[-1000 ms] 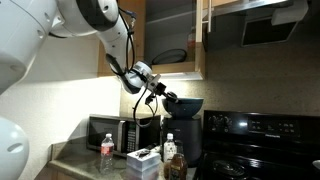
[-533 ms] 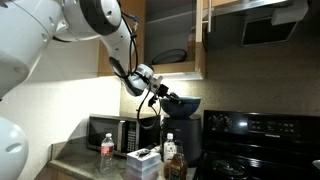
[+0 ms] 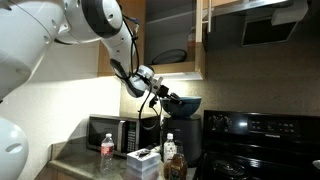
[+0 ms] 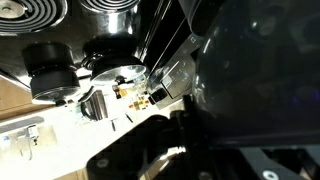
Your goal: Place the blue bowl on top of the air fryer
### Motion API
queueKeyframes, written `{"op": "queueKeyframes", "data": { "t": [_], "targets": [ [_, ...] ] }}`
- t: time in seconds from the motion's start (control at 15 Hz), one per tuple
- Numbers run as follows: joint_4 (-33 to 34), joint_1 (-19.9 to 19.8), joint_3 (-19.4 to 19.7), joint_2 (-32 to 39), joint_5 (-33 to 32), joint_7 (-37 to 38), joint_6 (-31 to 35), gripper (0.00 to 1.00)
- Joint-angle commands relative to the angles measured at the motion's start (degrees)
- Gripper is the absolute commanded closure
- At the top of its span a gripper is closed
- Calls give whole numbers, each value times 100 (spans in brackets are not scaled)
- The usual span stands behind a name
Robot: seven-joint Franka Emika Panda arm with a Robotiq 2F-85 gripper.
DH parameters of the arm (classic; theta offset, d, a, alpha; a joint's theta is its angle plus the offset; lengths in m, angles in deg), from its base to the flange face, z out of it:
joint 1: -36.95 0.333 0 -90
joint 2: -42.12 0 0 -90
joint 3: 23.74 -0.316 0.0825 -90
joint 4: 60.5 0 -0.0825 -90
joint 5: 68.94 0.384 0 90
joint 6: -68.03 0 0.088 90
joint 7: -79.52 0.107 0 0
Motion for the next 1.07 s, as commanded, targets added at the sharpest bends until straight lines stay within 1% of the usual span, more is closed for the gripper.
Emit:
{"op": "queueKeyframes", "data": {
  "t": [0.0, 0.13, 0.33, 0.4, 0.6, 0.73, 1.0],
  "targets": [
    [96, -30, -24, 81, -297, 235, -46, 60],
    [107, -17, -23, 75, -434, 262, -45, 49],
    [78, -24, -38, 58, -634, 352, -48, 29],
    [72, -16, -41, 33, -723, 393, -66, 23],
    [32, 10, -90, -128, -852, 434, -173, 3],
    [-1, 8, -159, -299, -785, 352, -179, 0],
    [-110, 8, -319, -686, -646, 189, -187, 0]
  ]
}}
